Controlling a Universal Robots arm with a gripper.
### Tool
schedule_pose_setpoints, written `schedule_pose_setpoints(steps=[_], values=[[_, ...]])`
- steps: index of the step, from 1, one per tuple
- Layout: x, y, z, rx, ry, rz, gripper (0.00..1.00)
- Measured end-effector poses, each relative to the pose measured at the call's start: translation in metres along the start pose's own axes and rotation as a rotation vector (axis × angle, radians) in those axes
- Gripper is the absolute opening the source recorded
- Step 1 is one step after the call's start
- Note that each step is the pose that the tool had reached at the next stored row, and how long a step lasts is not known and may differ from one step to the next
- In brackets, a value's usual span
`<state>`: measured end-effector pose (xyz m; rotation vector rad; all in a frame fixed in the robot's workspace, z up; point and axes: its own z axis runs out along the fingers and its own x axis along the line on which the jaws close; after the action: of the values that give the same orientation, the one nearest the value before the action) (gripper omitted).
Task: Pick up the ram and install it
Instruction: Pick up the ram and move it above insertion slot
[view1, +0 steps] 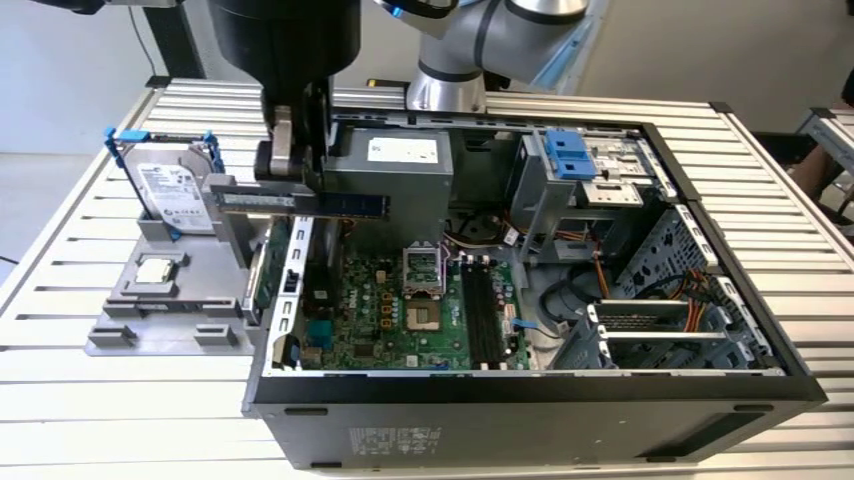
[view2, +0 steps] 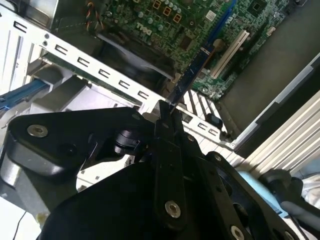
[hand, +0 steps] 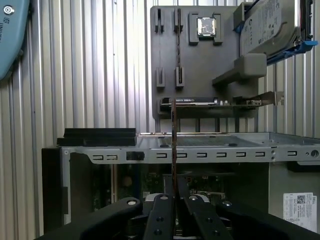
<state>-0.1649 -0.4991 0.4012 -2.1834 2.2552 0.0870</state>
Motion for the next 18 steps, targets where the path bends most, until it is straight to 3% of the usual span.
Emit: schedule_pose_setpoints(steps=[8,18], values=[[-0.0004,-0.0121,-0.0005,-0.0015,0.0015,-0.036,0.0],[-0.0011,-0.035,-0.0013,-0.003,0.0021,-0.053,0.0]])
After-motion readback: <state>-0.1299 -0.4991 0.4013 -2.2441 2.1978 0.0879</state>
